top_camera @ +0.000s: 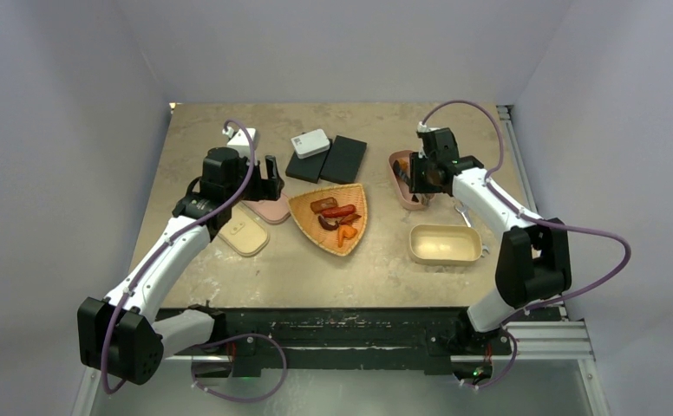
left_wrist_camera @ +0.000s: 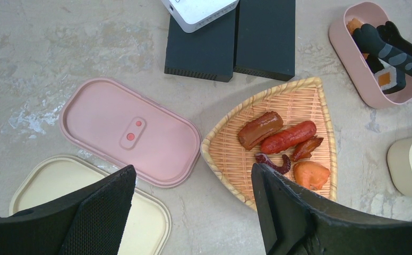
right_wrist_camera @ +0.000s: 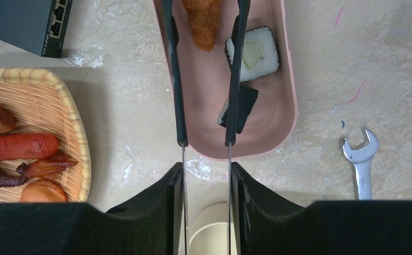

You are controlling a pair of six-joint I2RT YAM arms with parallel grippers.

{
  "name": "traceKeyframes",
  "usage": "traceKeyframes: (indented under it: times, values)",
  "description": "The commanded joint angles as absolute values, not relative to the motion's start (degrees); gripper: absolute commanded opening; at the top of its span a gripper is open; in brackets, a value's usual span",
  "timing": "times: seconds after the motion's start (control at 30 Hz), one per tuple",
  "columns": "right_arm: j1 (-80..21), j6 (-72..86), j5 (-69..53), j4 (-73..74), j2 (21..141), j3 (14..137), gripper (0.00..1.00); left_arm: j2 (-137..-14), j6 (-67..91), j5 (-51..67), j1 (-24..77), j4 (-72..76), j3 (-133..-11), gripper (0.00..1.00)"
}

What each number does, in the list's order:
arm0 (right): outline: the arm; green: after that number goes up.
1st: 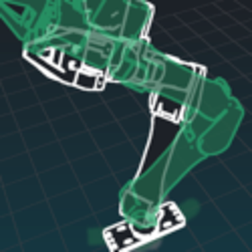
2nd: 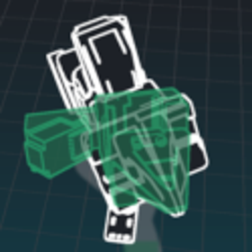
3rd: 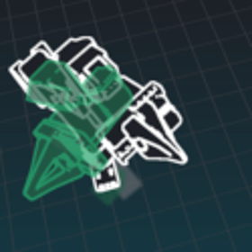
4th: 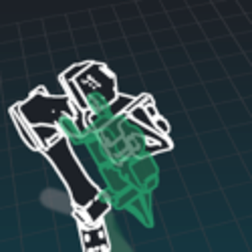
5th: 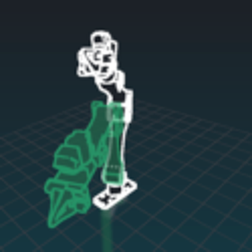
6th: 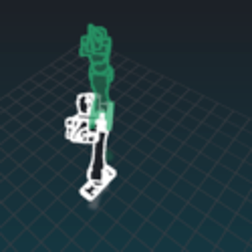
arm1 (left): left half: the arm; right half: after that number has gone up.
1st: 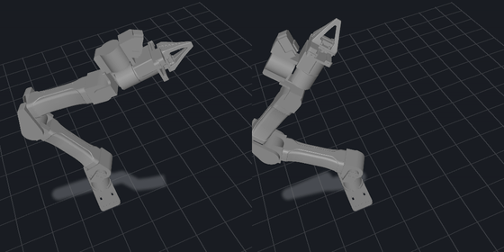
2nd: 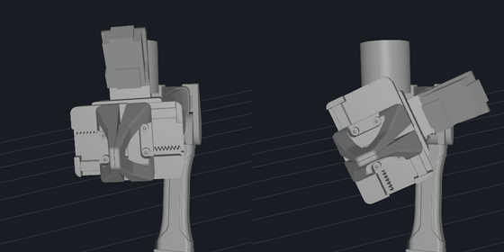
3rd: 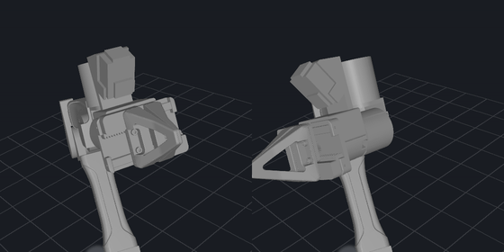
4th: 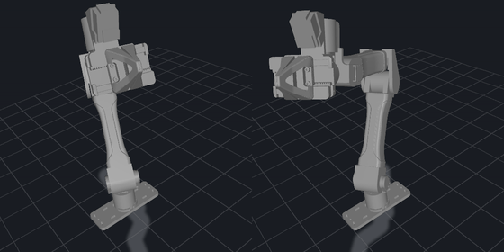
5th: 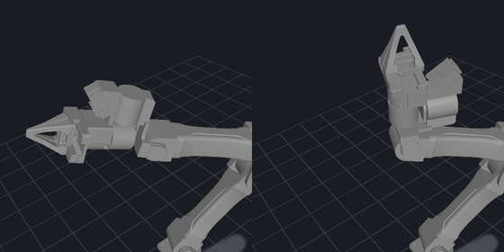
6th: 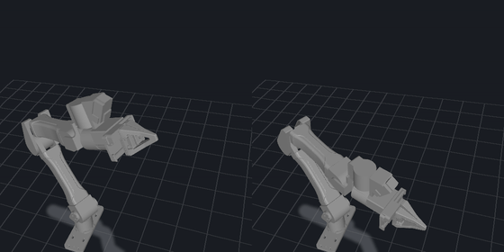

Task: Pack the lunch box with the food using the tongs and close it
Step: Place the fake food in the packing box.

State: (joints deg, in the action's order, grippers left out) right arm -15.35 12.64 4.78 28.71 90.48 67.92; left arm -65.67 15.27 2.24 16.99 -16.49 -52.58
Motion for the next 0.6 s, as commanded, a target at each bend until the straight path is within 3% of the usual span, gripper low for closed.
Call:
traceKeyframes:
  times: [0.0, 0.57]
  values:
    - [-15.2, 12.0, 4.6, 28.2, 88.7, 70.8, 0.39, -65.7, 14.5, 2.2, 16.7, -15.9, -52.2, 0.79]
    - [-15.2, 12.6, 6.8, 30.2, 83.2, 72.9, 0.33, -65.2, 14.5, 1.4, 16.7, -15.9, -52.1, 0.79]
